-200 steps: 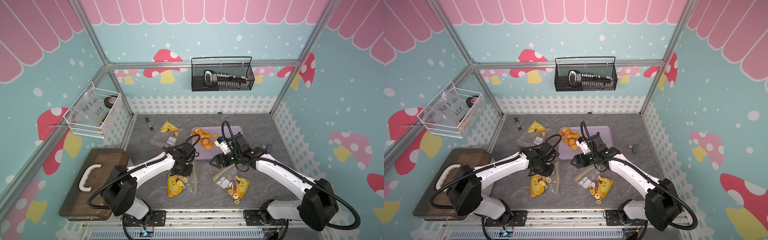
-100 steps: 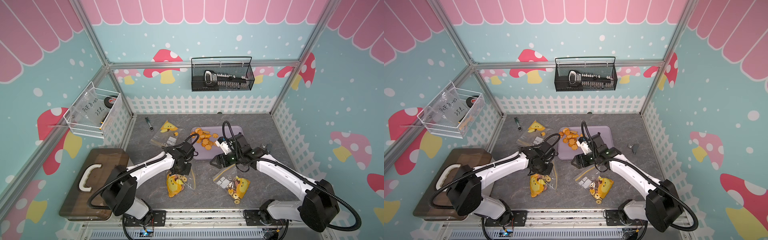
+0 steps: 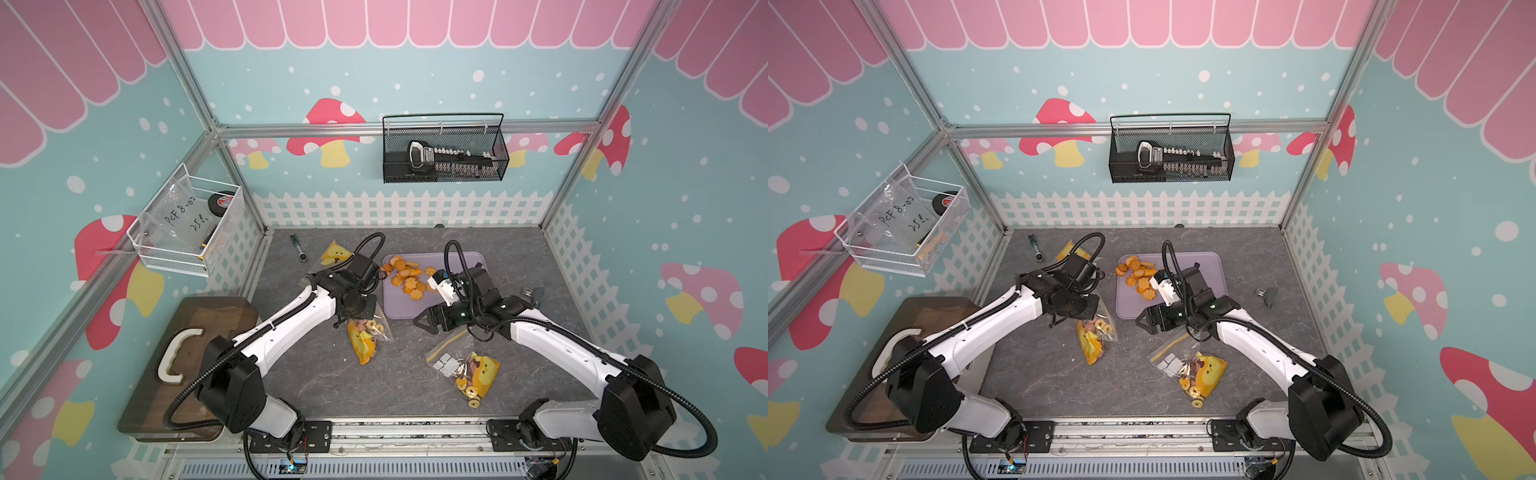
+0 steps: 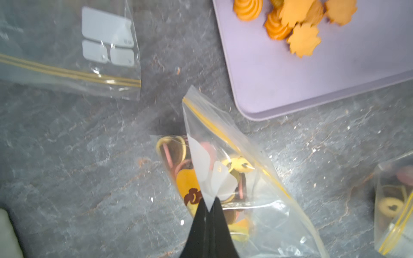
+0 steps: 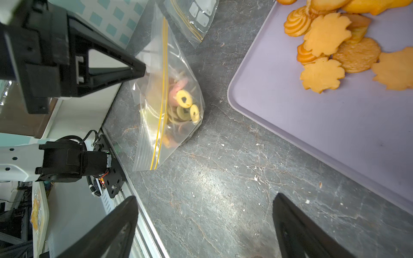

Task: Pour cookies out of the ziploc bag
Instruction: Move the ziploc bag to the center of the board.

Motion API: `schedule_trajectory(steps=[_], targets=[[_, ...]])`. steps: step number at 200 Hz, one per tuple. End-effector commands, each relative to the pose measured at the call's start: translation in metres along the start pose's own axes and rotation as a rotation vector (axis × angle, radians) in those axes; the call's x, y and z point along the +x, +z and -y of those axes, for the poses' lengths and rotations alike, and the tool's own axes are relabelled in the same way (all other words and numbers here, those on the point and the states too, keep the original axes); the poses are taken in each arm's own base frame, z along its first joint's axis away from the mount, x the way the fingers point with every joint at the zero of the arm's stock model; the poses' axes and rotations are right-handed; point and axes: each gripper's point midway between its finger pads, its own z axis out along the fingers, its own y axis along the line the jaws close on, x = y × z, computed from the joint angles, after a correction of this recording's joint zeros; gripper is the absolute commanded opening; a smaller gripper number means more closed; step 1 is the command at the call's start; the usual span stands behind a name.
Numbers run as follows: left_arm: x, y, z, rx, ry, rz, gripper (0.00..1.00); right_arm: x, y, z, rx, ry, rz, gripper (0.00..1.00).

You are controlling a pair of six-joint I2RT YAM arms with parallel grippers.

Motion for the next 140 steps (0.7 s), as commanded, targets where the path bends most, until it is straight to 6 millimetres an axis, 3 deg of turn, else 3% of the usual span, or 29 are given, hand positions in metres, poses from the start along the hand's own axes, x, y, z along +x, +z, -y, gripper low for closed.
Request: schedule_trajectory(steps=[1,33,62,140], targets=[[-0.015,0.0,0.005,0.018,0.045,0.021,0.0,-0.014,0.007,-0.003,-0.032,-0.019,0.016,0.95],[-0.002,0.019,0.001,0.0,0.037,-0.014,0.0,-0.016,0.024,-0.005,-0.088,-0.006,-0.028,0.76],[0.004,0.03,0.0,0.014,-0.001,0.005,0.0,-0.022,0.035,-0.009,-0.141,0.01,-0.029,0.67],[-0.004,0.014,0.011,0.11,0.035,0.107,0.0,-0.04,0.057,-0.023,-0.212,0.003,-0.055,0.55]])
